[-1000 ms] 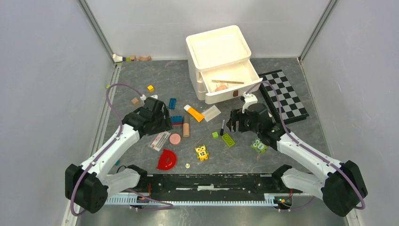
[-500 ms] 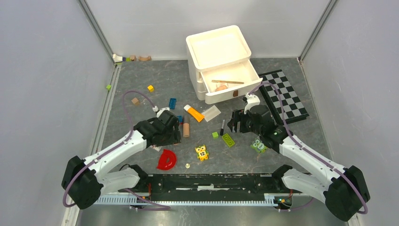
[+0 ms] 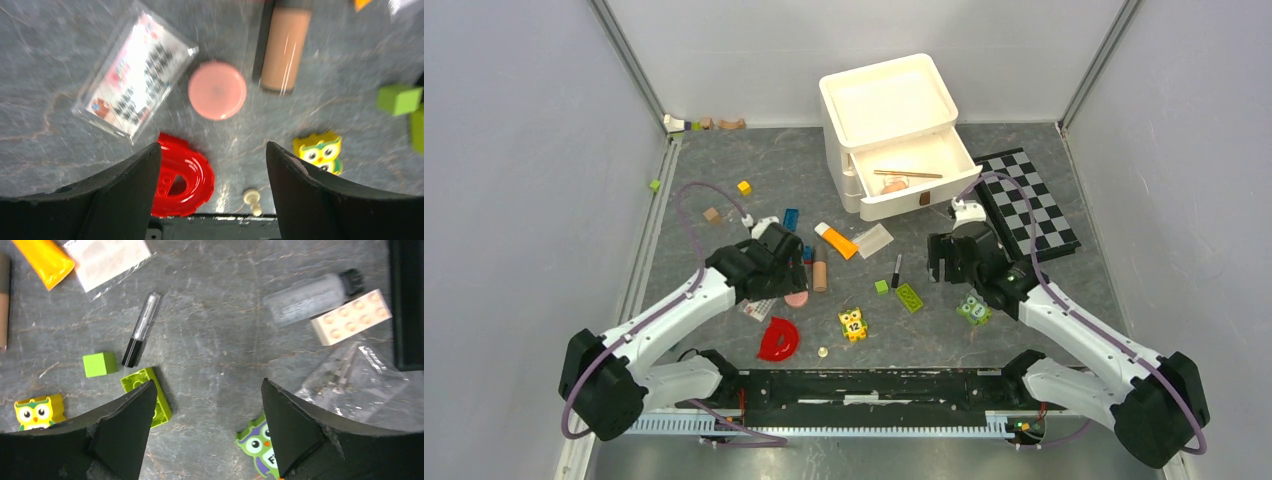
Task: Organize the makeup
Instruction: Move the storage box to the center of the board.
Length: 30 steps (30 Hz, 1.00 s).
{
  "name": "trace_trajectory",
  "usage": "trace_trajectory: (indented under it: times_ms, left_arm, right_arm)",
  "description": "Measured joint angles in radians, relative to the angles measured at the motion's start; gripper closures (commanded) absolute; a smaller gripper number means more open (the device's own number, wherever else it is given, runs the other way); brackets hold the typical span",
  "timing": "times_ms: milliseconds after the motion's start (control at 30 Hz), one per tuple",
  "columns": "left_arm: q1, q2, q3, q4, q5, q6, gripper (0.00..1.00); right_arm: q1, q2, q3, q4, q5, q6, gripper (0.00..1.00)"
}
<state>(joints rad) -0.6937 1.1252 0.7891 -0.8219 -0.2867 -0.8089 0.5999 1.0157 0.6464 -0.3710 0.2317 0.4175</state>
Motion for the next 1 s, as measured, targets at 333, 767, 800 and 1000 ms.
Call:
trace_trajectory:
  times_ms: [333,767,800,1000]
  left_arm:
    - [0.309,-0.029,0.214,-0.019,0.066,0.184,0.16]
    - [0.374,-0.137,0.32,-0.047,0.056,0.351,0.14]
    - [0.374,-0.142,0.326,-0.051,0.051,0.356,0.14]
    - [0.38,-0.222,0.413,-0.065,0.045,0.359,0.13]
  right_arm:
    - [-0.229,-0.003,0.141,-0.066,0.065,-0.048,0.15]
    - [-0.528,0.118,0.359,-0.05,0.037,-0.105,0.14]
    - [-0.544,0.132,0.373,-0.046,0.032,-0.108,0.14]
    - [-0.605,0.245,0.481,-0.018,-0.021,-0.12,0.14]
